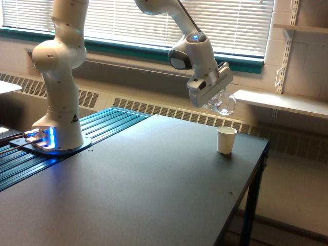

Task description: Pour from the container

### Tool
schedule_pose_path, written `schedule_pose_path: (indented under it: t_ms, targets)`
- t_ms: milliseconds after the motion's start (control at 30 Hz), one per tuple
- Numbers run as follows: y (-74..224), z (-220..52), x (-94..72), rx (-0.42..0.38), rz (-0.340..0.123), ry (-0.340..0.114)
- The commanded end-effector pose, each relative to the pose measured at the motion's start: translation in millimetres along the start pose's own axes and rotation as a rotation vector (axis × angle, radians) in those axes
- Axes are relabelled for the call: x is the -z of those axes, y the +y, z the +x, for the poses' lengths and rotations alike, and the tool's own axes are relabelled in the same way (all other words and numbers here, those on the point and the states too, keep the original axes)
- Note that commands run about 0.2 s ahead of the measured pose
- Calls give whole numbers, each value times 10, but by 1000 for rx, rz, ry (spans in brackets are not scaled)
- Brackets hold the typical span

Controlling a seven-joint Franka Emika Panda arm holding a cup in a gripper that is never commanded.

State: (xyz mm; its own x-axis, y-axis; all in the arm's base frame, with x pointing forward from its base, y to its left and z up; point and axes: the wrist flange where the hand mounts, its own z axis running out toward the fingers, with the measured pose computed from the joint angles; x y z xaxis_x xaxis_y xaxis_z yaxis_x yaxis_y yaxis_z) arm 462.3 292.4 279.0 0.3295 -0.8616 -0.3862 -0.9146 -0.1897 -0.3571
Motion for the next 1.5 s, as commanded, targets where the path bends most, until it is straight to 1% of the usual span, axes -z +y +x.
schedule_pose_path:
  t_ms: [33, 200, 333, 600, 1000, 1133, 1200, 1367, 1500]
  targets:
    - [31, 158, -105, -53, -31, 8]
    - [32, 246, -170, -83, -51, 6]
    - [24, 318, -217, -115, -67, -8]
    - [-36, 421, -250, -176, -81, -14]
    - [-169, 399, -245, -184, -88, -32]
    - [-209, 399, -227, -181, -92, -6]
    - [-205, 412, -223, -195, -94, -6]
    - [-182, 428, -251, -229, -107, -28]
    - [-192, 436, -265, -235, -112, -41]
